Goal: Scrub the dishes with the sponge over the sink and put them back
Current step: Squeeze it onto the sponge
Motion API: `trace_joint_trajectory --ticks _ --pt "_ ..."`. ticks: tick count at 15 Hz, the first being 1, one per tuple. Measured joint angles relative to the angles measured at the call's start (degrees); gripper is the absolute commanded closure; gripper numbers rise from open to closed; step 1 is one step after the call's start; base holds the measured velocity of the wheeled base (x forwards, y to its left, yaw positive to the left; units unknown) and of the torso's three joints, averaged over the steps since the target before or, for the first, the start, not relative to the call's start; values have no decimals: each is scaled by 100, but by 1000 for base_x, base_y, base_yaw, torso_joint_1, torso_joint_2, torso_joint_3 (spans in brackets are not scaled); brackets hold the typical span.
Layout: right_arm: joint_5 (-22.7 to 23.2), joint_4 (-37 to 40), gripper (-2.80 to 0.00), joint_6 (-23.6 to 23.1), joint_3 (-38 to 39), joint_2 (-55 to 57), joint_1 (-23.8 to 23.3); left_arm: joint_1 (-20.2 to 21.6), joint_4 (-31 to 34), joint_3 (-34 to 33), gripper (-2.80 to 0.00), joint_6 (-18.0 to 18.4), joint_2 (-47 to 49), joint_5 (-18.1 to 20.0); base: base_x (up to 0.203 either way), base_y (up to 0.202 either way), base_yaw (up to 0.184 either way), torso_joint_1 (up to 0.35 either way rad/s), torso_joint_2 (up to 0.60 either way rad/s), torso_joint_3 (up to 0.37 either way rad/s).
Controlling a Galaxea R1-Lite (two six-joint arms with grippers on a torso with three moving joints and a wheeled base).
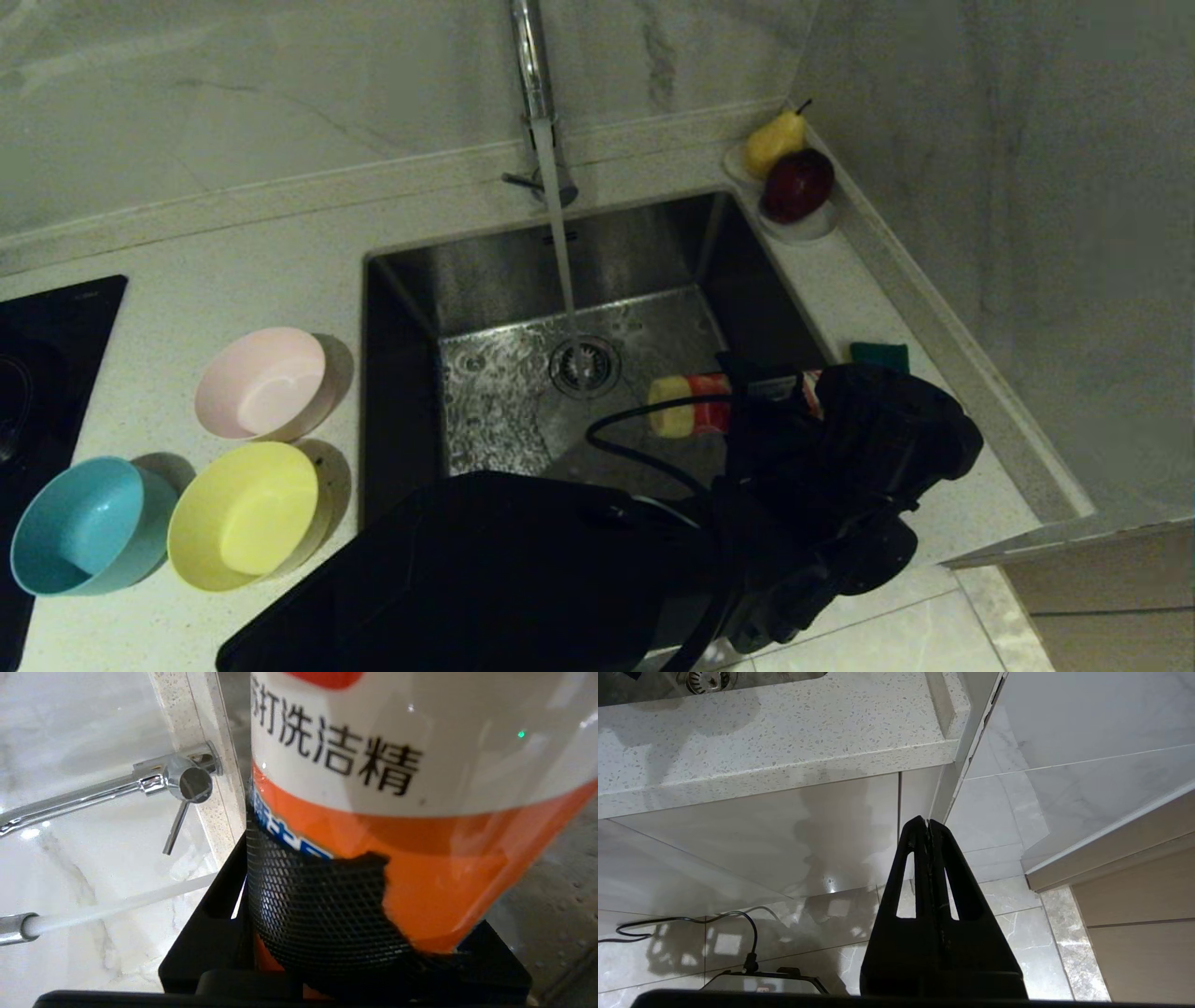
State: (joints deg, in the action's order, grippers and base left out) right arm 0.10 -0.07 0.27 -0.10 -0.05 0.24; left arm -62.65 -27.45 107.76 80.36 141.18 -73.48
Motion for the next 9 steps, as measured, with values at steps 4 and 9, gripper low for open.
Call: trace_joint_trajectory --ticks 4,9 --pt "-2 2 0 -5 0 0 0 -2 -114 0 0 -10 0 22 0 0 0 0 0 0" --pt "-2 0 0 -2 0 0 0 6 -261 0 0 -10 -11 34 0 0 0 0 0 0"
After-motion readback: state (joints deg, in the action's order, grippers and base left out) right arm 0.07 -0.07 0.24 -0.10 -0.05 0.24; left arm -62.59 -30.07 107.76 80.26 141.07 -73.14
